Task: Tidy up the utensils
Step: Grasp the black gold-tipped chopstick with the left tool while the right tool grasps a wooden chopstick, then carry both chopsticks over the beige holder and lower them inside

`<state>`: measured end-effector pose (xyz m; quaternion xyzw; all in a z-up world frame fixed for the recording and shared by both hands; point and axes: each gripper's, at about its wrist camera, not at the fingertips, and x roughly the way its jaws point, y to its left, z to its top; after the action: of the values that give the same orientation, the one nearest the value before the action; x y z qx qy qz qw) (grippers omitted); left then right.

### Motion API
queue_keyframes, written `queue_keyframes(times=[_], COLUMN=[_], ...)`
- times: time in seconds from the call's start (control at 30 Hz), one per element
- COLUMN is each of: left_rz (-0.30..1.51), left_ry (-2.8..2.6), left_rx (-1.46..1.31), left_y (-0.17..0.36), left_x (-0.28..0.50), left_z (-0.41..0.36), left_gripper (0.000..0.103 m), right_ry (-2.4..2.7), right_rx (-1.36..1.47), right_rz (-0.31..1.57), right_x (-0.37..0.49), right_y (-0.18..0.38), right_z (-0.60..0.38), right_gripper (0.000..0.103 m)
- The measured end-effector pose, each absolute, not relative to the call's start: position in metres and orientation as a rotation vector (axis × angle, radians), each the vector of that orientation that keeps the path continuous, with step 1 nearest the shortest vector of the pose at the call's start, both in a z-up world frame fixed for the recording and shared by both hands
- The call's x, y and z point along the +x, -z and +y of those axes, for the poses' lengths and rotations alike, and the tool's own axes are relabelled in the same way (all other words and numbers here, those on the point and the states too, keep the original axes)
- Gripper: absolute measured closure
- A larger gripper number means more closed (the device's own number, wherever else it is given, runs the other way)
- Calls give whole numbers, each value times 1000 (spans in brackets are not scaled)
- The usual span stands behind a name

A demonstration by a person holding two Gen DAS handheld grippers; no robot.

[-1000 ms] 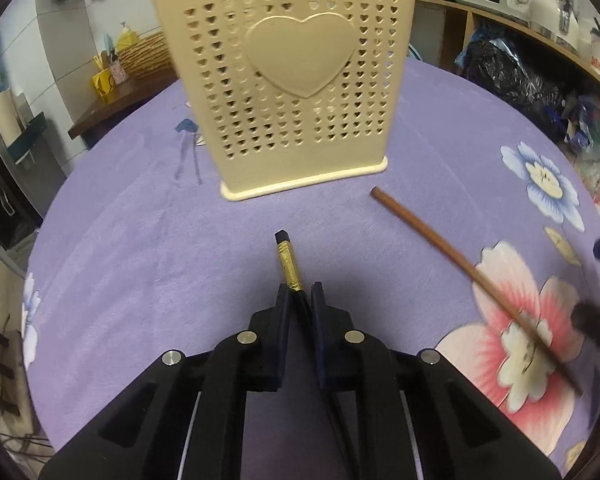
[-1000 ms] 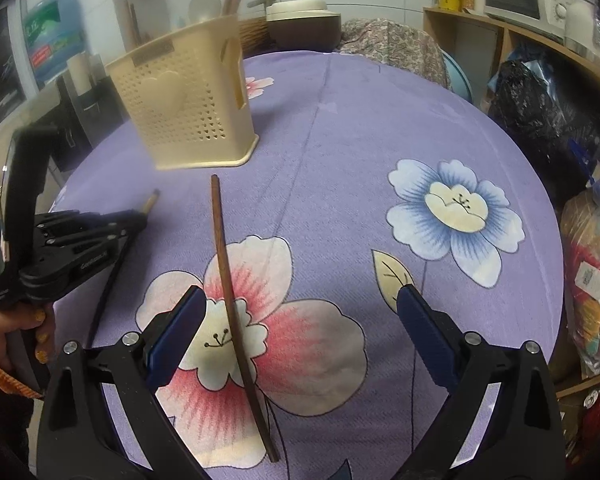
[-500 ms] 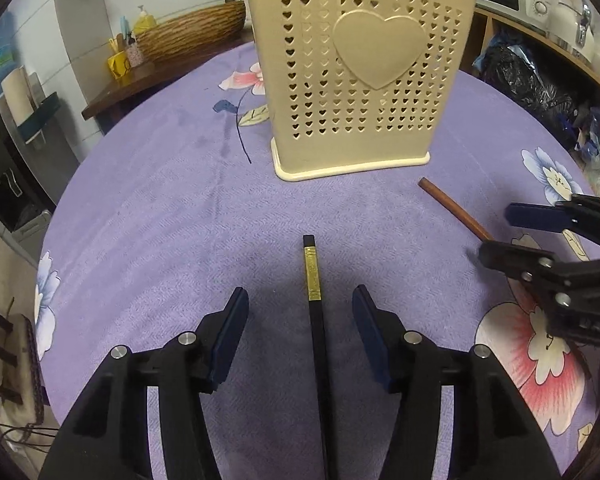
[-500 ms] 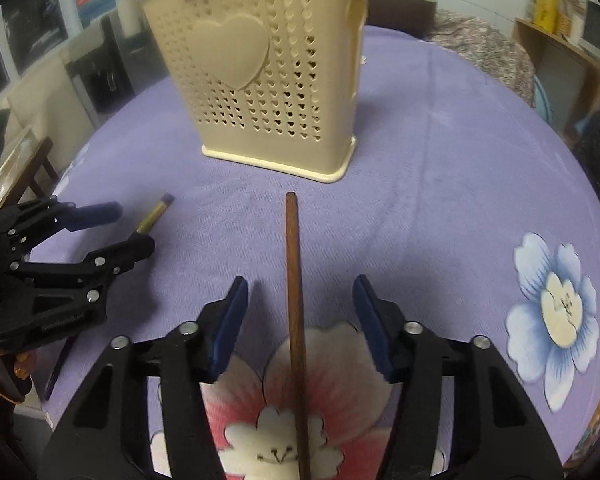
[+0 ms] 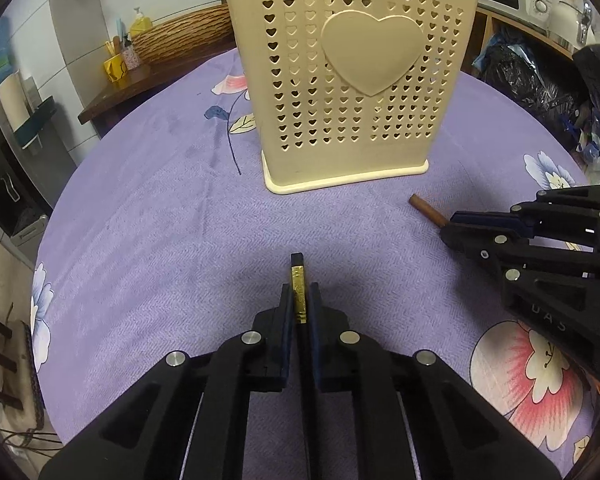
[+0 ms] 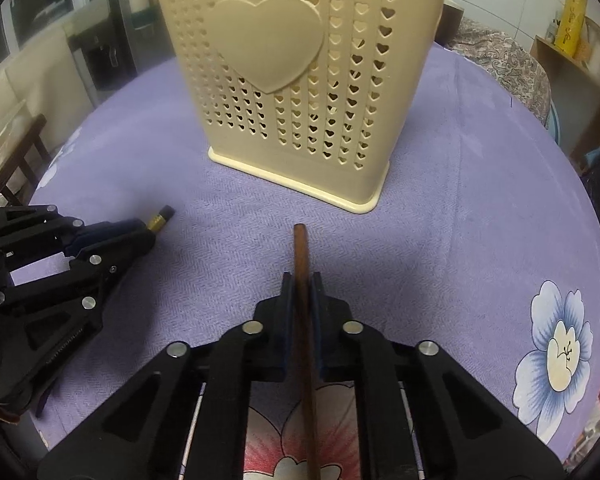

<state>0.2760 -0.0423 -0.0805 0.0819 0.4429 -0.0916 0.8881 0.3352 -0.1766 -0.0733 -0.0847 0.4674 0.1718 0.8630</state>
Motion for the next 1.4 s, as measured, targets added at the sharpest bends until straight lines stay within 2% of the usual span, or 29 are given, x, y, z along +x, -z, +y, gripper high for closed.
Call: queue_keyframes(times=[0.3,0.63,0.8,1.4], left_rz=[843,572,491,464], left_ry=[202,265,272,268], left_rx=[105,-16,-33,-52], left_y=[60,-45,-74,-84], left_x=[263,209,195,192], left_z=[-33,-12,-8,-4], left_gripper=[95,95,95,95], right_ry=[-392,-474,-513,-506], right_rx=[-59,56,116,115], right_rz=[922,628,530,501], right_x=[321,251,228,221], right_y=[58,-52,-94,-105], right_z=[-189,-218,-234,-236], right_gripper=[95,95,95,95])
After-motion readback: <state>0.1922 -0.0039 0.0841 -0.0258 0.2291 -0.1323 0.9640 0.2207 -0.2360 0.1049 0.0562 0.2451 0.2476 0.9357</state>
